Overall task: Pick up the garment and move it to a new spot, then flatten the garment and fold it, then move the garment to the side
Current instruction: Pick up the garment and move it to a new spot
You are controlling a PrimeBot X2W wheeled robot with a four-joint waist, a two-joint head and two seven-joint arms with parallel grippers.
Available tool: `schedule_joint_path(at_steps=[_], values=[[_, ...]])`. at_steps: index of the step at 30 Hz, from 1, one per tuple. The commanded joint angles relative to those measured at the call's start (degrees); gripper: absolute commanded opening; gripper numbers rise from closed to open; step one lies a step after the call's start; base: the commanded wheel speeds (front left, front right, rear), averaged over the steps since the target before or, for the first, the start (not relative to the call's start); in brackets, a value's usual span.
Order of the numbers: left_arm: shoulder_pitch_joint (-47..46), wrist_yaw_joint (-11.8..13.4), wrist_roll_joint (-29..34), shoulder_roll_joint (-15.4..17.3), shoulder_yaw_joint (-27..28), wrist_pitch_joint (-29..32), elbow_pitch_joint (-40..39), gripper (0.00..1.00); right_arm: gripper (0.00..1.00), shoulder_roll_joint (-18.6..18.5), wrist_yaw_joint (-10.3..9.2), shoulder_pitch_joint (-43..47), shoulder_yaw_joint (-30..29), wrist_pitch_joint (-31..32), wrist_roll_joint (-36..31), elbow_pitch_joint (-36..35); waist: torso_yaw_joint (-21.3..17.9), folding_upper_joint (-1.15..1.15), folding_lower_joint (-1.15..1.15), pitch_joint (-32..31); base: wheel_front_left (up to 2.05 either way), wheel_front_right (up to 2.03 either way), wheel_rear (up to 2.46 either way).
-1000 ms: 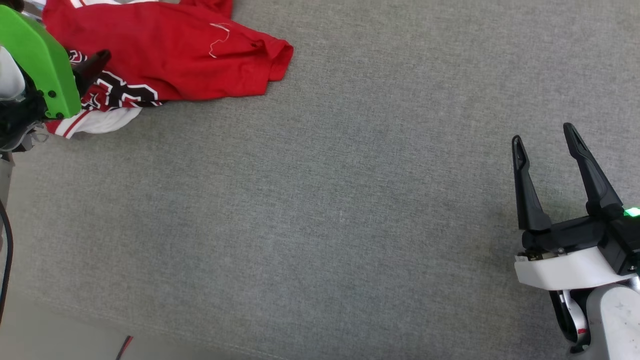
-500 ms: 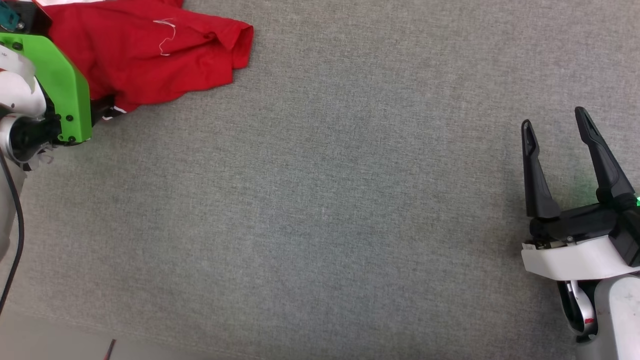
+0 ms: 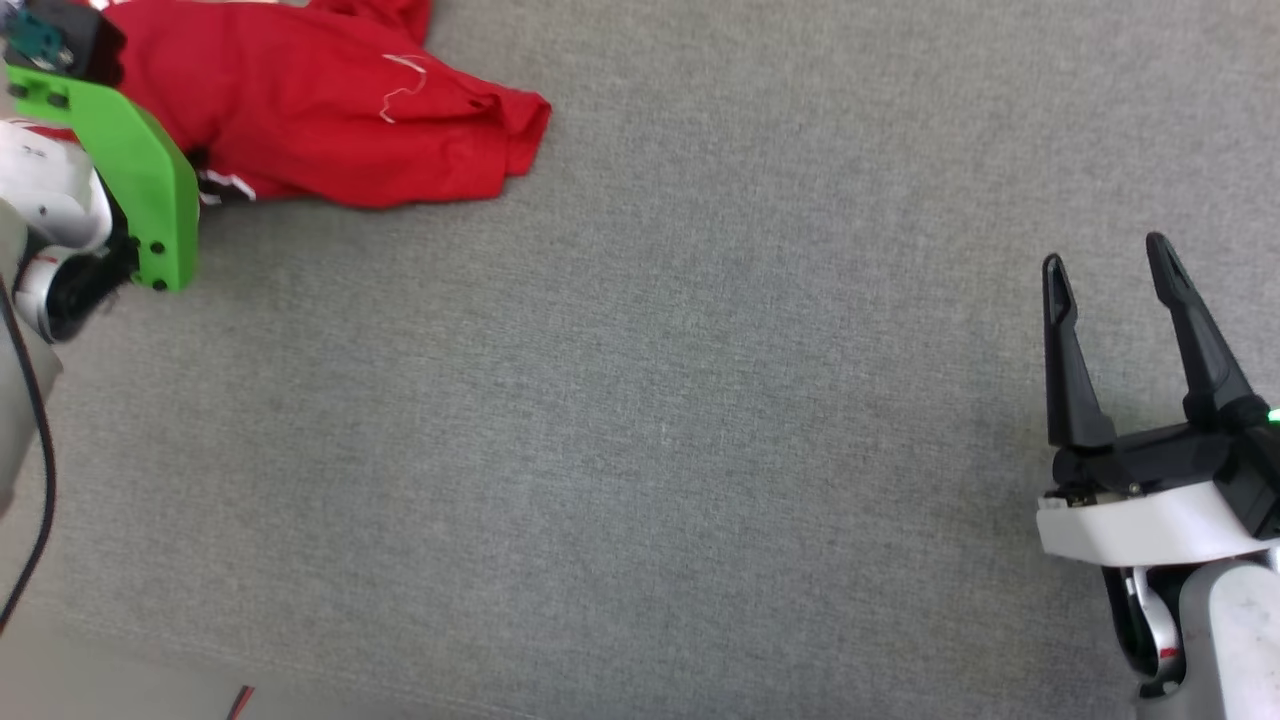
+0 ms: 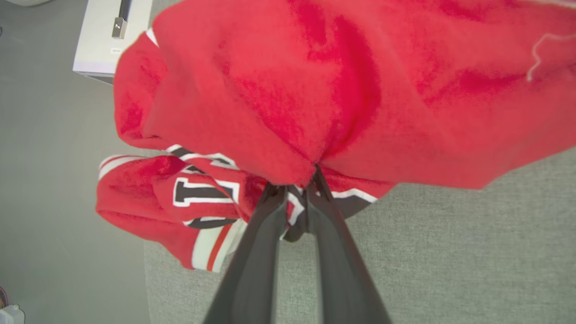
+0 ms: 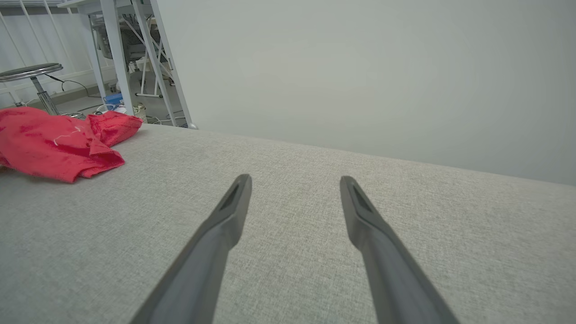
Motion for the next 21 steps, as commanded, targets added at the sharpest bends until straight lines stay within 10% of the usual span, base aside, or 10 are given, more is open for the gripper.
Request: schedule_joint_path(at_steps=[1, 21], values=[[-2.1, -0.2, 1.3, 1.0, -0.7, -1.7, -1.1, 0.0, 1.0, 0.4, 0.02, 1.0, -0.2, -0.3, 0.6, 0.4, 0.7, 0.0, 0.0, -3.9, 0.0, 0.0, 0.0], [-13.1, -0.2, 7.9, -1.5, -13.5, -7.3, -22.8, 0.0, 1.0, 3.7, 0.02, 3.1, -2.3, -0.3, 2.8, 1.4, -8.4, 0.0, 0.0, -12.0, 0.0, 0.0, 0.0]])
